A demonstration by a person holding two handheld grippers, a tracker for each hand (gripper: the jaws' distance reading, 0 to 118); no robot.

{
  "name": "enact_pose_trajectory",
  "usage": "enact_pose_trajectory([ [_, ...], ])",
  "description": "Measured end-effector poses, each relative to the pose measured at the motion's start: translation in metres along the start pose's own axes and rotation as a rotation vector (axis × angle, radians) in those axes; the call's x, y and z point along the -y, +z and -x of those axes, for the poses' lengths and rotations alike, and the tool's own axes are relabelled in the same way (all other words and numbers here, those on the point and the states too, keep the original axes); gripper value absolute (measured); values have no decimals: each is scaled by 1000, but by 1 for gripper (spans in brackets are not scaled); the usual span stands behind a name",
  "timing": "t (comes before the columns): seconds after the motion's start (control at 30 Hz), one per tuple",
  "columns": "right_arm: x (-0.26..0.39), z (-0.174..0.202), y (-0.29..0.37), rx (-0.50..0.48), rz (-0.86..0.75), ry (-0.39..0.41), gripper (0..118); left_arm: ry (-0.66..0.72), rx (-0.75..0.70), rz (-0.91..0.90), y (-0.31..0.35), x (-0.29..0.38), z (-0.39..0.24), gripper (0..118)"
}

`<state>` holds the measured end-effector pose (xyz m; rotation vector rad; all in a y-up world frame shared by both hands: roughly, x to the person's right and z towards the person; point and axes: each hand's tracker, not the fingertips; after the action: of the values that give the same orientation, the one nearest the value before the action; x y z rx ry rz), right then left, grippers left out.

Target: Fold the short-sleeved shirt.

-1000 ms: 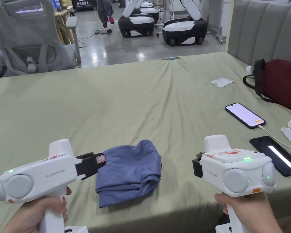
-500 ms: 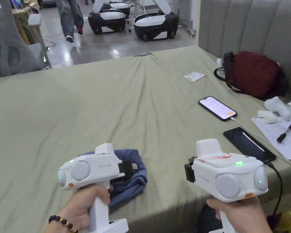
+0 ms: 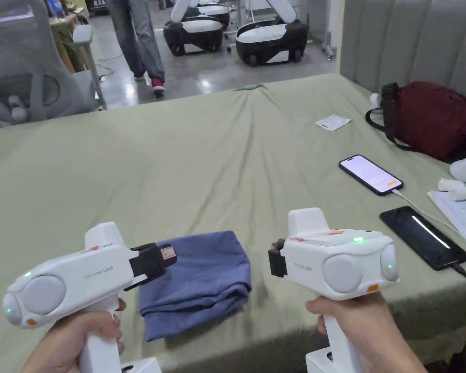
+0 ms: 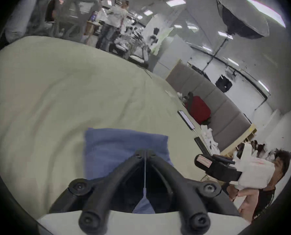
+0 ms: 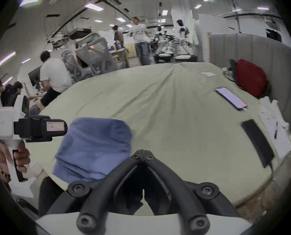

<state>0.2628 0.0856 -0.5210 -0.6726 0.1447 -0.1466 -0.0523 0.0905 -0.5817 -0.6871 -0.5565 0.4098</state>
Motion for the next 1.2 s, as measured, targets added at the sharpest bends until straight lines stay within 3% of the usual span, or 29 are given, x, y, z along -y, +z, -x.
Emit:
enact_pose_trajectory([
  [0.1,-8,19,-25,-141,28,-30,0,50,-54,-13,26,5,21,1],
  [0.2,-12,33,-49,-126,68,-6,0,76,-60,-8,41,10,38,1],
  [0.37,2,26,-89,-153,182,-69,0,129,-62,-28,40,11,53,2],
  [0.5,7,17,-91,-170,157,-69,0,143,-48,12,24,11,54,62],
  [0.63,8,18,-91,-167,157,-63,0,134,-39,36,3,14,52,100],
  [0.7,9,20,-89,-165,152,-60,0,140,-38,49,-10,15,53,109],
  [0.97,10,18,-89,-172,145,-75,0,214,38,143,-62,16,55,89],
  [1.0,10,18,-89,-171,145,-74,0,211,33,147,-67,17,54,84],
  [1.07,11,18,-89,-169,144,-76,0,174,-21,135,-71,20,54,54],
  [1.2,9,21,-87,-164,144,-80,0,155,39,146,-63,15,57,44],
])
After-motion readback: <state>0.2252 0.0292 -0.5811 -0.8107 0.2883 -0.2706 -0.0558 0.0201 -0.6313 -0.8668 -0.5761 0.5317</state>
